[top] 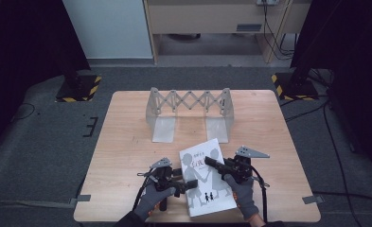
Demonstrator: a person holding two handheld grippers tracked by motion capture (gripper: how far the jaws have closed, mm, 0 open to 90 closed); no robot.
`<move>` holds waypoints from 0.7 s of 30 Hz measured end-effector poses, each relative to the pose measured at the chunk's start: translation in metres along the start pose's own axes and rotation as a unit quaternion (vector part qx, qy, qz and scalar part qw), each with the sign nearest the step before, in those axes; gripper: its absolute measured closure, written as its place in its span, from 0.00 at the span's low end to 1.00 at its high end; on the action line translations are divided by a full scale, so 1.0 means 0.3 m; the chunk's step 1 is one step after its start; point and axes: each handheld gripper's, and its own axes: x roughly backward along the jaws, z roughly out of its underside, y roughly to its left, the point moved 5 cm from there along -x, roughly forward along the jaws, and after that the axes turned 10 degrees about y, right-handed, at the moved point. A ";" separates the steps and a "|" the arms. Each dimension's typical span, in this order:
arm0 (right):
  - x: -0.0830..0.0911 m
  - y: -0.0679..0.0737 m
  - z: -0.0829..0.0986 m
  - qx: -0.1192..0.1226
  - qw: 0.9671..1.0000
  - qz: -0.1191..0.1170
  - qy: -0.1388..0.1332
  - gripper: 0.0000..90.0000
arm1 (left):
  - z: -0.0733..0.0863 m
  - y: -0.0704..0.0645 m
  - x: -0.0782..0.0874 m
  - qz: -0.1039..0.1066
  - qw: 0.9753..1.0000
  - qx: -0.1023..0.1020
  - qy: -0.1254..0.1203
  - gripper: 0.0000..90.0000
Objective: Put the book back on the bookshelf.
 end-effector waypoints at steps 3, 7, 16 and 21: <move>0.001 0.001 -0.001 0.002 1.000 -0.008 0.002 0.84 | 0.000 0.004 -0.006 0.014 1.000 -0.002 0.002 0.00; -0.011 -0.032 0.006 -0.020 1.000 -0.005 0.017 0.82 | 0.003 0.014 -0.019 0.012 1.000 0.015 0.013 0.00; -0.031 -0.077 0.032 -0.037 0.998 0.016 0.053 0.75 | 0.011 0.022 -0.037 0.007 0.999 0.036 0.024 0.01; -0.042 -0.088 0.050 -0.013 0.996 0.042 0.077 0.59 | 0.011 0.019 -0.037 -0.009 0.999 0.040 0.027 0.03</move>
